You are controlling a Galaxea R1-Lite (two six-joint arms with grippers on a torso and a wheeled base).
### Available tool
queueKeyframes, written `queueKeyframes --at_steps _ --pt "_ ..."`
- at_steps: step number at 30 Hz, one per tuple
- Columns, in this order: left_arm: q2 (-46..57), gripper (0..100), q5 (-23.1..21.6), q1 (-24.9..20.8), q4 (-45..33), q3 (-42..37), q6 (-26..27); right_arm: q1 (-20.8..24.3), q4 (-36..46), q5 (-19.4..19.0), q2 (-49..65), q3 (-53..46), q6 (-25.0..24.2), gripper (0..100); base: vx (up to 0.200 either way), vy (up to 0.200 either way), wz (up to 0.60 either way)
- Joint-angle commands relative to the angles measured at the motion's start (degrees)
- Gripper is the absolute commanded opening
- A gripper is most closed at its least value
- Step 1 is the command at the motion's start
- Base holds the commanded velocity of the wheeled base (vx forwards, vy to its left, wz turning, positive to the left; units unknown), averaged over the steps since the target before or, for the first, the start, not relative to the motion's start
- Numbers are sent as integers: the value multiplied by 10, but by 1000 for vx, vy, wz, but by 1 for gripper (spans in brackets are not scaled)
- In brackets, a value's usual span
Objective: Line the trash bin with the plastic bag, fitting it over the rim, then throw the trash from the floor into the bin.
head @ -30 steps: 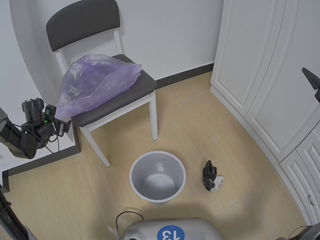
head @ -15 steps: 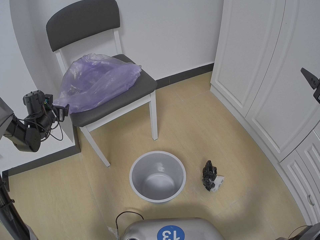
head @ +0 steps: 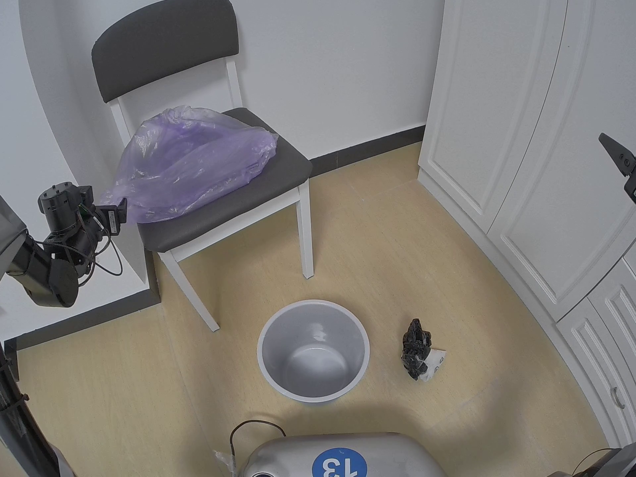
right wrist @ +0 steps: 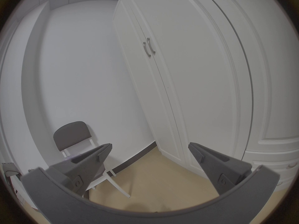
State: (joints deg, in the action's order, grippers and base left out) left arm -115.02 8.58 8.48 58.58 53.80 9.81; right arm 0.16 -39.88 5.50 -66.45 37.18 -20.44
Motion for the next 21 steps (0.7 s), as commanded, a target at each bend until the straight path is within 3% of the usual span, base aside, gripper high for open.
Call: queueKeyframes --at_steps 1,21 --pt "-17 100 -1 0 6 -1 -3 0 0 0 2 -1 0 100 0 0 0" --pt "-89 100 -1 1 103 -7 -3 0 0 -1 1 0 -7 100 0 0 0"
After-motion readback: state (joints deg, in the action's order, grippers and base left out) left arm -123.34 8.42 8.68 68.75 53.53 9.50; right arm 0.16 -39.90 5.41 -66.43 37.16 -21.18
